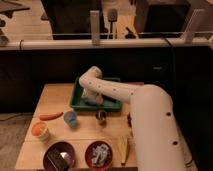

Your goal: Wipe tray with sponge

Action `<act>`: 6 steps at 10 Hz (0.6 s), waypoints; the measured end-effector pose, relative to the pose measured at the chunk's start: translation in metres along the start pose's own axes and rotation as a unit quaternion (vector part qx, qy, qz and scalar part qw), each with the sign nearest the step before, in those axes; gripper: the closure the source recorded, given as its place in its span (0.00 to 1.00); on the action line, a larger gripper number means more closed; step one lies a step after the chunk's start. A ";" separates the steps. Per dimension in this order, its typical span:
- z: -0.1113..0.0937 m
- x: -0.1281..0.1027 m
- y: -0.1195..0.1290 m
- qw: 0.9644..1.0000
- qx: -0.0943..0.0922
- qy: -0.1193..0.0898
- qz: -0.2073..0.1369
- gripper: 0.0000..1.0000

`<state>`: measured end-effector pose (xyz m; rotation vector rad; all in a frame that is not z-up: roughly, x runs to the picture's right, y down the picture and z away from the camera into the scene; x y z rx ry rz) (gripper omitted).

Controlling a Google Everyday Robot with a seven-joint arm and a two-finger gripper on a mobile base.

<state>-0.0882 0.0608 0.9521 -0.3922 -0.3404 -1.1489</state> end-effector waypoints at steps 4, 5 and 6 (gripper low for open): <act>0.012 0.011 0.007 0.999 -0.028 0.009 0.040 0.20; 0.012 0.013 0.008 0.998 -0.030 0.011 0.046 0.20; 0.013 0.016 0.011 0.998 -0.033 0.012 0.053 0.20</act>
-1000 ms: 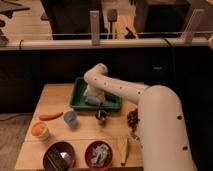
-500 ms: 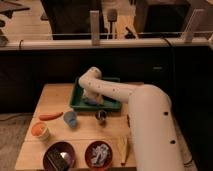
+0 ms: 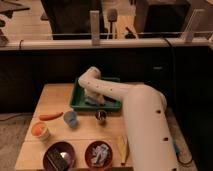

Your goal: Wipe tray with sponge

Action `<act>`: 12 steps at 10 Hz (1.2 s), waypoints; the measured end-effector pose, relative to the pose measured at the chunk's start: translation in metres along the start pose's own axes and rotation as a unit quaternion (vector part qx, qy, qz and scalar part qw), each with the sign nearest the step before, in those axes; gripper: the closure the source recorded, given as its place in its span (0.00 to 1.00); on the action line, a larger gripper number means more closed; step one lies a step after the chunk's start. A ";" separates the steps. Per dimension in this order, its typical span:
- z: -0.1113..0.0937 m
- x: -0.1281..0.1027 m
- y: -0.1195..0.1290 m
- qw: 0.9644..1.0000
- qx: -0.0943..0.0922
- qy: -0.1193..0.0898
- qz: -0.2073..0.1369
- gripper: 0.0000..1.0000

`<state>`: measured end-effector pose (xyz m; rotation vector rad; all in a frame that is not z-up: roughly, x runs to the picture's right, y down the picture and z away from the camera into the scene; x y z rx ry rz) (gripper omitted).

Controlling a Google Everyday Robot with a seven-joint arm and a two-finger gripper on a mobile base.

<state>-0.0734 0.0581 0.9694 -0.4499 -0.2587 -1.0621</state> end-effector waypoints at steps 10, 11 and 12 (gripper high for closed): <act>-0.017 0.003 -0.004 0.999 0.007 -0.010 0.031 0.32; -0.018 0.004 -0.007 0.999 0.009 -0.011 0.037 0.32; -0.020 0.007 -0.012 0.999 0.010 -0.010 0.045 0.32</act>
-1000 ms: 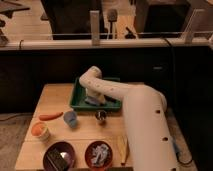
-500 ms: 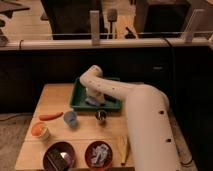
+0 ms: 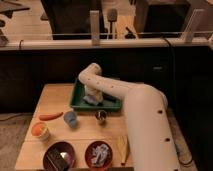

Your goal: Wipe tray with sponge

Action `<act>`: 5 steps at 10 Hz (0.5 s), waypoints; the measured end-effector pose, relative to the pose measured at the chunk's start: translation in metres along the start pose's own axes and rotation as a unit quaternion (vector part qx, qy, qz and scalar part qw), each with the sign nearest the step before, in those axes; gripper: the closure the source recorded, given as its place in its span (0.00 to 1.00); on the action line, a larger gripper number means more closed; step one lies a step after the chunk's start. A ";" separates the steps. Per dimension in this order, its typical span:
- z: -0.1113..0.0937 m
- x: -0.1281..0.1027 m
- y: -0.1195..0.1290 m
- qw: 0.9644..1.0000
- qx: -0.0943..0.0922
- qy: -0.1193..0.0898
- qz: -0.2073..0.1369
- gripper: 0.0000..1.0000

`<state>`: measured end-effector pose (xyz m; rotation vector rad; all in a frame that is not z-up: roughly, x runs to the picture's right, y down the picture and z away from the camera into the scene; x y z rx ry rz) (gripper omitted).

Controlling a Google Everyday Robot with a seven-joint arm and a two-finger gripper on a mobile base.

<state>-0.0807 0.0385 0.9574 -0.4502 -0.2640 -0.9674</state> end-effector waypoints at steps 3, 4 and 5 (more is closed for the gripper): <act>-0.001 -0.003 -0.022 1.000 0.001 -0.003 0.005 0.32; 0.001 -0.005 -0.028 1.000 0.000 -0.006 0.002 0.32; 0.004 -0.008 -0.035 1.000 -0.001 -0.010 -0.005 0.32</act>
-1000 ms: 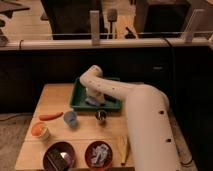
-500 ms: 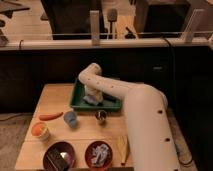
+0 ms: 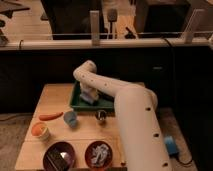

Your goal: Wipe tray with sponge

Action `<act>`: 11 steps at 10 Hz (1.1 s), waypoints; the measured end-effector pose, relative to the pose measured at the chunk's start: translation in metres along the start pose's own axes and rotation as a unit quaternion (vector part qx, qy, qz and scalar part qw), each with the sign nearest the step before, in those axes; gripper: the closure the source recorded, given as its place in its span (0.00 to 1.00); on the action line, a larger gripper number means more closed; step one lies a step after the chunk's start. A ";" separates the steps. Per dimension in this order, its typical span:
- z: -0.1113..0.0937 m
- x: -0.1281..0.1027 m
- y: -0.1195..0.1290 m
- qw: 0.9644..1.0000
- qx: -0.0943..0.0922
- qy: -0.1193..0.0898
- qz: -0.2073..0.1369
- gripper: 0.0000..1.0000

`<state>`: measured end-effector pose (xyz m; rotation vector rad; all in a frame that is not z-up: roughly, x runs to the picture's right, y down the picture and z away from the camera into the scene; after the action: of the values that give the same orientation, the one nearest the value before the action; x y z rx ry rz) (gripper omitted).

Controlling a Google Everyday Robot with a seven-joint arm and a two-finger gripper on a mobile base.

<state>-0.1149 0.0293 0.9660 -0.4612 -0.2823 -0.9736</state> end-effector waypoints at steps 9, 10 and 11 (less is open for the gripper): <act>-0.015 -0.042 0.014 0.999 0.016 -0.021 -0.037 0.32; -0.013 -0.031 0.025 0.999 0.011 -0.019 -0.025 0.32; -0.013 -0.023 0.031 1.000 0.009 -0.017 -0.017 0.32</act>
<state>-0.1004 0.0547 0.9373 -0.4579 -0.3301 -0.9974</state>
